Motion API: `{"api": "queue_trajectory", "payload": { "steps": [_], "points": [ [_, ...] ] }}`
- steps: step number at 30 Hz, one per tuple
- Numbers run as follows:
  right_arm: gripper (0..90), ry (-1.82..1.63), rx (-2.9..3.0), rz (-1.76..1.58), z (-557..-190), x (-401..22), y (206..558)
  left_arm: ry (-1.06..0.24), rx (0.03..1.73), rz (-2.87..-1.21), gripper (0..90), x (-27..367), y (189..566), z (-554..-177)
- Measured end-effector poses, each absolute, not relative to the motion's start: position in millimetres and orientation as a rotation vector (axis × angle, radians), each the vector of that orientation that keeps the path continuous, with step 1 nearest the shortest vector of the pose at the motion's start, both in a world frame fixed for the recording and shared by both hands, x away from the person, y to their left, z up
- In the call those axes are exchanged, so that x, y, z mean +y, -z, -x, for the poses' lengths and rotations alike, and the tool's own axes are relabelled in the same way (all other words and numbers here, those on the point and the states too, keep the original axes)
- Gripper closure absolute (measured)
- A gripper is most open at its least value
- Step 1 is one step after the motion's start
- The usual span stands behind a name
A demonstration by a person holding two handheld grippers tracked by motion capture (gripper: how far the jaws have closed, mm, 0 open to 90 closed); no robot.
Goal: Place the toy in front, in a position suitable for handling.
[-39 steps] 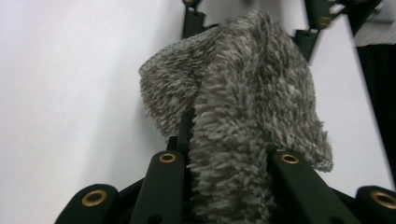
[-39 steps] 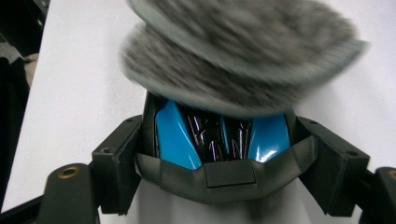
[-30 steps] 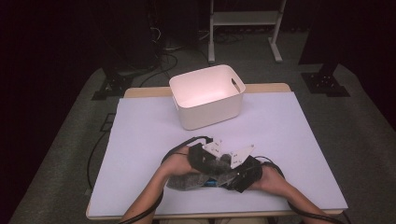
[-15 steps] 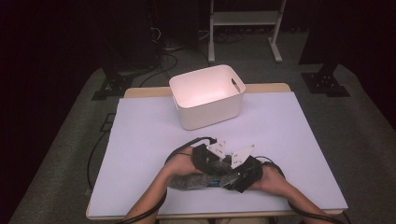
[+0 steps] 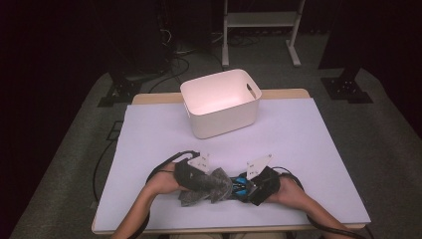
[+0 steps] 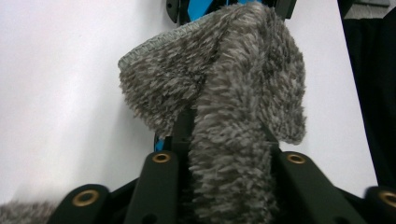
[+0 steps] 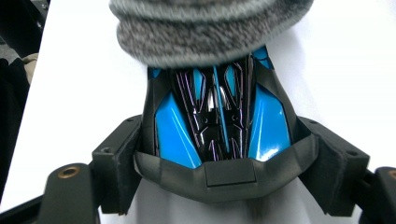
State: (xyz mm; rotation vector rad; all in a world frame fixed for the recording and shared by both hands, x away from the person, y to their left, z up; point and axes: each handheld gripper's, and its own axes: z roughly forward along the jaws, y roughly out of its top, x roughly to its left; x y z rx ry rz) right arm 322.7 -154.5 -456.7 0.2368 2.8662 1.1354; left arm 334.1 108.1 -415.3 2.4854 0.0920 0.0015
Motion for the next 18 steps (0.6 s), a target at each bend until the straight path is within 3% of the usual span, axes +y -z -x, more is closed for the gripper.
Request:
{"api": "queue_trajectory", "payload": {
  "steps": [4, 9, 13, 18],
  "points": [
    [22.1, -1.135, 2.867, -0.246, -322.2, -154.3, 456.6, -0.01, 0.087, -2.46, 50.1, 111.9, 409.6, -329.8],
    [22.0, -1.132, 2.865, -0.234, -322.6, -154.6, 456.7, -0.028, 0.07, -2.421, 41.6, 113.9, 399.5, -326.5],
    [22.1, -1.132, 2.867, -0.247, -321.9, -154.3, 456.4, -0.029, 0.05, -2.444, 47.2, 114.0, 399.5, -325.6],
    [22.0, -1.127, 2.867, -0.249, -321.8, -153.8, 456.2, -0.072, 0.033, -2.461, 73.7, 109.7, 405.0, -325.0]
  ]
}}
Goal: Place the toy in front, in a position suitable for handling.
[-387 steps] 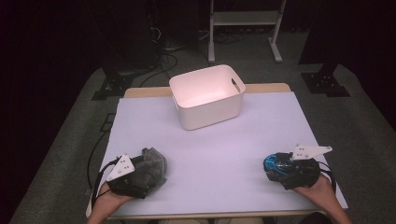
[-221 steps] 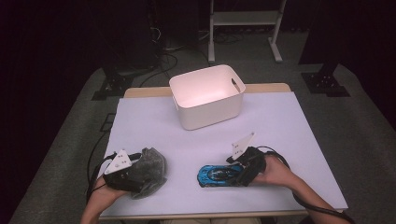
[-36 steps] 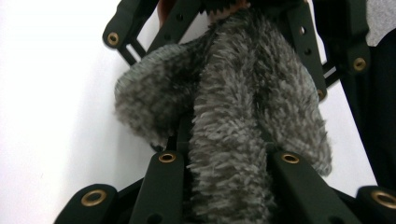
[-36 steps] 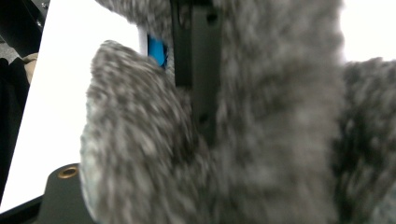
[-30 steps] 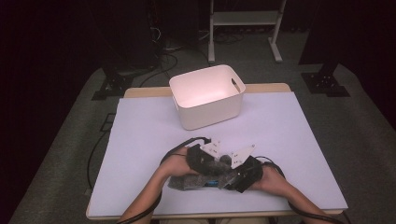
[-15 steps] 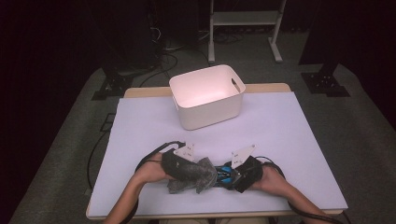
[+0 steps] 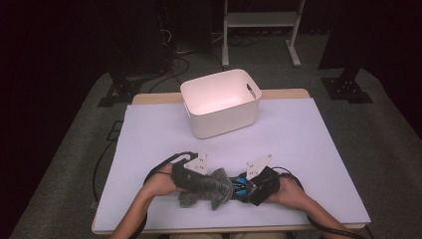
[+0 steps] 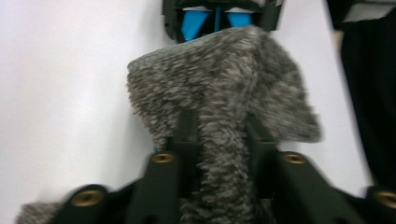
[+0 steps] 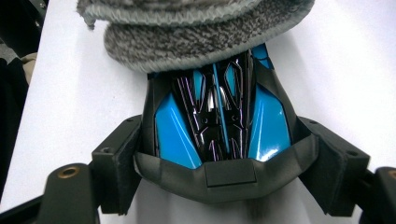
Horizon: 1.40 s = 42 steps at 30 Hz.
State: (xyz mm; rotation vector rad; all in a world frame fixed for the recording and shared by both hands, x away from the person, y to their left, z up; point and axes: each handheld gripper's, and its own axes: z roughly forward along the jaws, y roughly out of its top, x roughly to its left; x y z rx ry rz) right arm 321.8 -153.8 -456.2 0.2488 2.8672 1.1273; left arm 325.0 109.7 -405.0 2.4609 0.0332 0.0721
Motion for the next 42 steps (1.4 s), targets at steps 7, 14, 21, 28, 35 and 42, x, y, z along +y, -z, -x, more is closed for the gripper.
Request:
{"api": "queue_trajectory", "payload": {
  "steps": [7, 14, 21, 28, 35, 42],
  "points": [
    [22.0, -1.132, 2.867, -0.237, -322.8, -154.5, 456.6, -0.084, -0.007, -2.463, 79.7, 89.4, 410.2, -328.8],
    [22.1, -1.134, 2.869, -0.239, -322.7, -154.4, 456.6, -0.048, 0.017, -2.459, 78.5, 95.0, 412.2, -330.2],
    [22.2, -1.133, 2.869, -0.241, -322.6, -154.6, 456.6, -0.04, 0.073, -2.461, 78.2, 122.1, 419.8, -324.2],
    [22.1, -1.136, 2.867, -0.24, -322.6, -154.6, 457.0, -0.021, 0.087, -2.466, 78.7, 138.3, 424.0, -319.0],
    [22.1, -1.14, 2.863, -0.248, -322.1, -154.2, 457.3, -0.01, 0.023, -2.42, 78.8, 116.4, 417.3, -323.0],
    [22.1, -1.152, 2.86, -0.247, -322.1, -155.4, 458.0, -0.002, -0.023, -2.399, 78.6, 88.5, 417.0, -327.3]
  ]
}}
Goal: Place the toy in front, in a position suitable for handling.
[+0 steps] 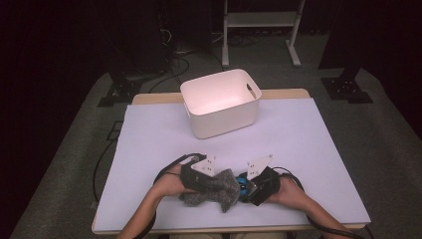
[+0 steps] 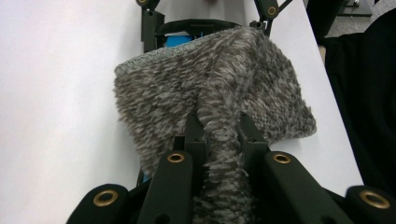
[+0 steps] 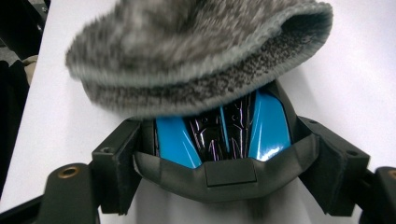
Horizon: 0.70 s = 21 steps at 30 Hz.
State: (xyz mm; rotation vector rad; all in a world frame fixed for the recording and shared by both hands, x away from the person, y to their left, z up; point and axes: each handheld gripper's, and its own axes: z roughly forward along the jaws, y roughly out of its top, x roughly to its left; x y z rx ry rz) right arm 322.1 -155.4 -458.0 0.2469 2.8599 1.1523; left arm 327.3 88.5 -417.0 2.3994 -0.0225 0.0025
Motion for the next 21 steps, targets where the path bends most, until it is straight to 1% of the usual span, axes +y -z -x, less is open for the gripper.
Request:
{"api": "queue_trajectory", "payload": {
  "steps": [8, 11, 12, 13, 14, 18, 19, 21],
  "points": [
    [22.1, -1.156, 2.858, -0.25, -321.9, -156.4, 458.4, 0.024, 0.01, -2.394, 78.5, 105.5, 421.7, -327.8],
    [22.1, -1.158, 2.858, -0.247, -322.2, -156.7, 458.6, 0.017, 0.066, -2.399, 78.5, 122.3, 425.2, -332.6],
    [22.1, -1.158, 2.858, -0.247, -322.2, -156.7, 458.6, 0.017, 0.066, -2.399, 78.6, 122.3, 425.2, -332.6],
    [22.1, -1.158, 2.858, -0.246, -322.3, -156.8, 458.6, -0.027, 0.09, -2.402, 78.6, 128.3, 425.5, -333.2],
    [22.1, -1.161, 2.86, -0.248, -322.5, -157.0, 458.7, -0.035, 0.111, -2.402, 78.7, 132.1, 425.6, -333.9],
    [22.1, -1.159, 2.863, -0.247, -322.7, -156.9, 458.5, -0.012, 0.194, -2.368, 78.7, 150.3, 428.1, -339.9],
    [22.1, -1.157, 2.863, -0.248, -322.7, -156.7, 458.4, -0.004, 0.214, -2.343, 78.7, 152.7, 428.6, -341.4],
    [22.2, -1.156, 2.863, -0.248, -322.6, -156.6, 458.4, -0.001, 0.211, -2.348, 78.7, 150.8, 428.8, -343.8]
  ]
}}
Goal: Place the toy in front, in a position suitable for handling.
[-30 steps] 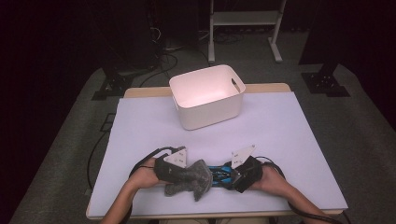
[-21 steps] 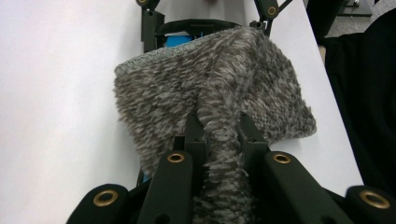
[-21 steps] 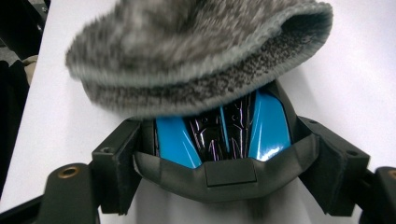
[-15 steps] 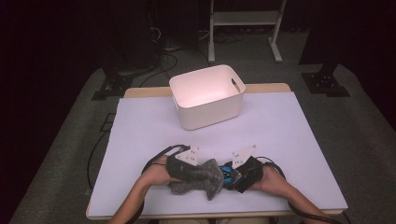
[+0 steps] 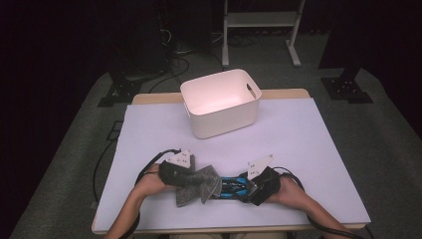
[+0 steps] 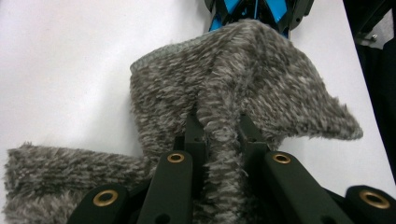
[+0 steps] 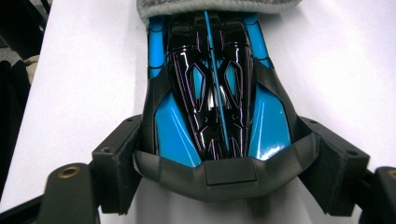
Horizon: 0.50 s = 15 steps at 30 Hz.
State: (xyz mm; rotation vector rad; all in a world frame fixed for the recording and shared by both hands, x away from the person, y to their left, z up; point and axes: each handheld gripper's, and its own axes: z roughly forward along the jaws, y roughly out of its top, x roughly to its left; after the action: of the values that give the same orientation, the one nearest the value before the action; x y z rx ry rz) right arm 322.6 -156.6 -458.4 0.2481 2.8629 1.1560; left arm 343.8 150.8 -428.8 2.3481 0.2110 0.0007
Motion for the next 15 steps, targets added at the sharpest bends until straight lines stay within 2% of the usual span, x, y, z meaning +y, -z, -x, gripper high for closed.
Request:
{"api": "queue_trajectory", "payload": {
  "steps": [6, 9, 15],
  "points": [
    [22.1, -1.155, 2.861, -0.244, -322.8, -156.4, 458.5, 0.016, 0.153, -2.369, 78.7, 128.1, 424.3, -349.0],
    [22.1, -1.15, 2.864, -0.25, -322.4, -155.9, 458.2, 0.035, 0.07, -2.383, 78.7, 96.0, 416.6, -348.8],
    [22.1, -1.159, 2.86, -0.252, -322.1, -156.0, 458.5, 0.049, -0.027, -2.407, 78.7, 55.8, 410.0, -353.1]
  ]
}}
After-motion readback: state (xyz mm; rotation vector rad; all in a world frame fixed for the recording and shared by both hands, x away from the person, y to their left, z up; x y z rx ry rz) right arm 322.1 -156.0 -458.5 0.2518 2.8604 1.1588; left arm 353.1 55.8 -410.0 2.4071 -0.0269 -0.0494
